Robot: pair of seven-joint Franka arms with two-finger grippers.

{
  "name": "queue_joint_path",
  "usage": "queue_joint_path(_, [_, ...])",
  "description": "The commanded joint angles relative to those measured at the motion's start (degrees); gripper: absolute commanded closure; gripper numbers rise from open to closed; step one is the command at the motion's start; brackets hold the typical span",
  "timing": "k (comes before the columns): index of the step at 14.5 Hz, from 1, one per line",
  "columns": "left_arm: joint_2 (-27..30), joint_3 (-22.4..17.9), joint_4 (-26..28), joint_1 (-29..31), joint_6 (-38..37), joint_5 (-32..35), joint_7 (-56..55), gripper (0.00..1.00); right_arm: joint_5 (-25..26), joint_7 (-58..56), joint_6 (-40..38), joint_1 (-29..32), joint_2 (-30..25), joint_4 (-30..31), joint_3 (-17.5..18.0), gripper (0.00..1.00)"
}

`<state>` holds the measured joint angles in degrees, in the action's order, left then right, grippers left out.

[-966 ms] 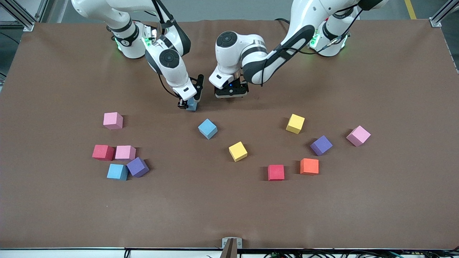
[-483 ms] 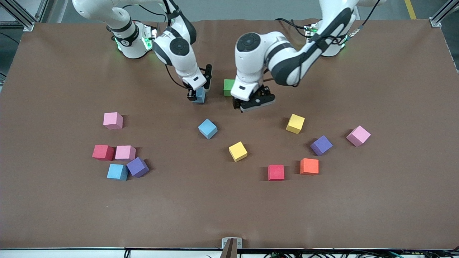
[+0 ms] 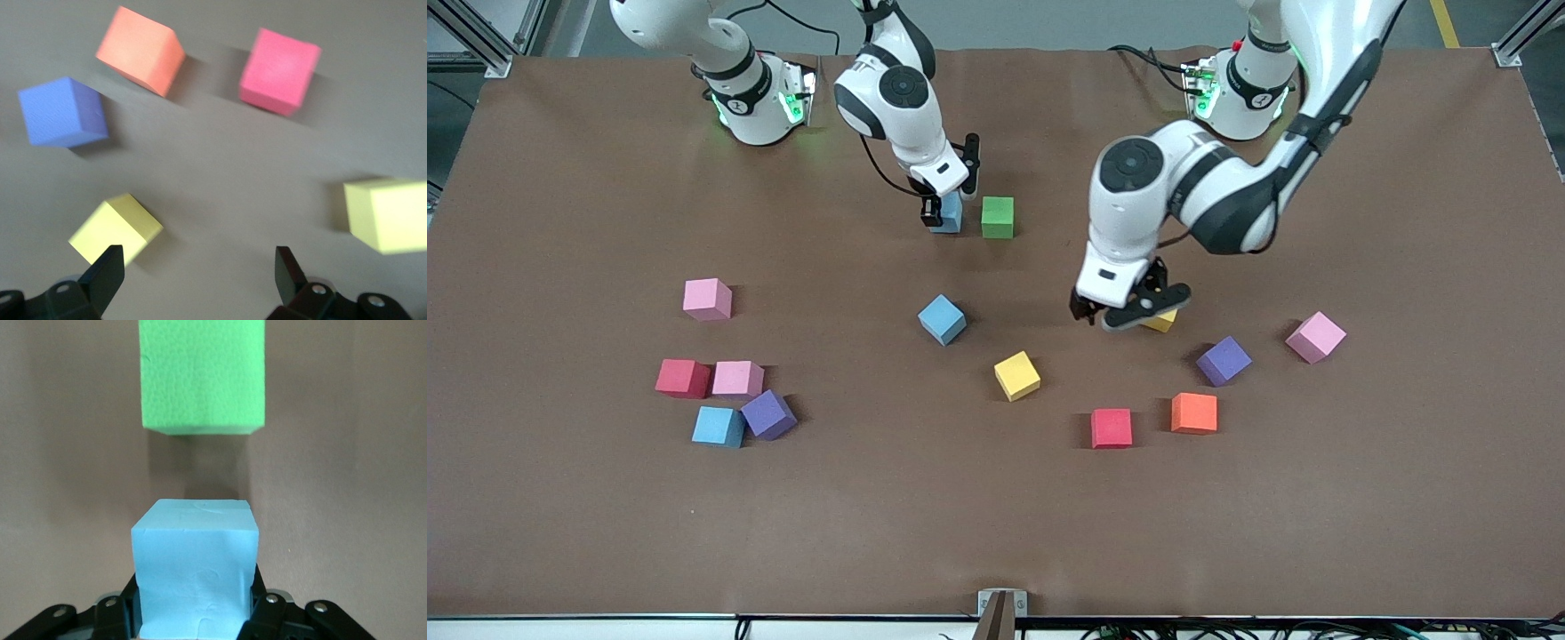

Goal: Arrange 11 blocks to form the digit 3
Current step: 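Move the left gripper to the yellow block and grasp it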

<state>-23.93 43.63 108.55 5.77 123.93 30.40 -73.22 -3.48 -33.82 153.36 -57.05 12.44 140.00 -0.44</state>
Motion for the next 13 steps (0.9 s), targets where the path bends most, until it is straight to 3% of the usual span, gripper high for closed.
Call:
queue_joint_path(1, [-0.5, 0.5, 0.5, 2.8, 0.0, -1.3, 1.2, 0.01, -0.8, 1.5, -0.2, -1.2, 1.2, -2.3, -0.4, 0.65])
queue_joint_path(8, [-4.6, 0.5, 0.6, 10.0, 3.7, -3.7, 1.2, 0.01, -0.6, 3.6, -0.3, -2.5, 5.8, -6.6, -0.5, 0.65])
queue_joint_path(13, [-3.8, 0.3, 3.8, 10.8, 3.3, -4.9, -11.7, 0.01, -0.4, 4.6, -0.3, -3.2, 6.5, -6.7, -0.5, 0.65])
